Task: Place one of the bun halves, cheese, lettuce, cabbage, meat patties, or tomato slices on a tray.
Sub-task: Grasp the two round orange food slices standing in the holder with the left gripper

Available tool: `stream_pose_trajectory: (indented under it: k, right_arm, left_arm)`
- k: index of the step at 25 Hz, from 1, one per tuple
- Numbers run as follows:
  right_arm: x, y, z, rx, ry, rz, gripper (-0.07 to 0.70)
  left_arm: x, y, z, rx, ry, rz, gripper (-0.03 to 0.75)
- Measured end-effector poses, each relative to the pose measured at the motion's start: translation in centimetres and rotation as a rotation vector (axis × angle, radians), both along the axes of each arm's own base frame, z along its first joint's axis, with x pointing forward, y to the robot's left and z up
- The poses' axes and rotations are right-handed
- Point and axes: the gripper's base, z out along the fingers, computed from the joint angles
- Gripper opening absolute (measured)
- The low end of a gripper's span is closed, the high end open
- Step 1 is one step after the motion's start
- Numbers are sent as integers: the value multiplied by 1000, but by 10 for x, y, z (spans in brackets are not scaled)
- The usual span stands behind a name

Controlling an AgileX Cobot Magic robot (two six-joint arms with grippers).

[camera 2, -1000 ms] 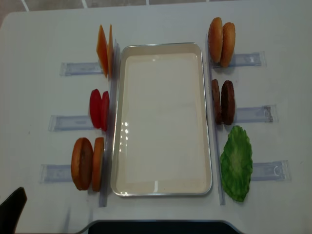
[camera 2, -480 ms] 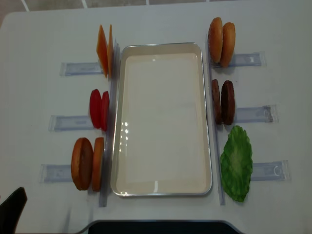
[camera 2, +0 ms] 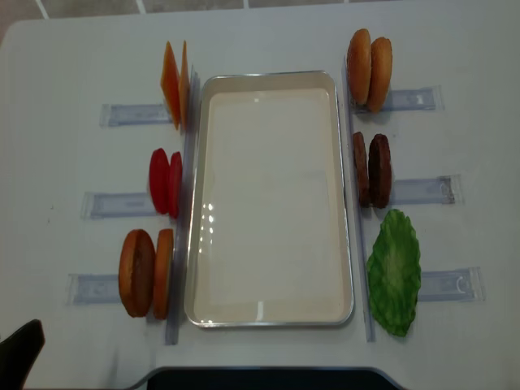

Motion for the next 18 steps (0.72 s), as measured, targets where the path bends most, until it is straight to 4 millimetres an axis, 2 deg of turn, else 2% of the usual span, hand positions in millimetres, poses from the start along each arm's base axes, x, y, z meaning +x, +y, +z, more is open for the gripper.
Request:
stream_pose_trajectory:
  k: [10, 18]
  right_arm:
    - [0, 0, 0, 0, 0, 0, 415]
    - [0, 0, 0, 0, 0, 0, 415]
  left_arm:
    - [32, 0, 19, -30, 167, 26, 465]
    - [72, 3, 11, -12, 381, 38, 465]
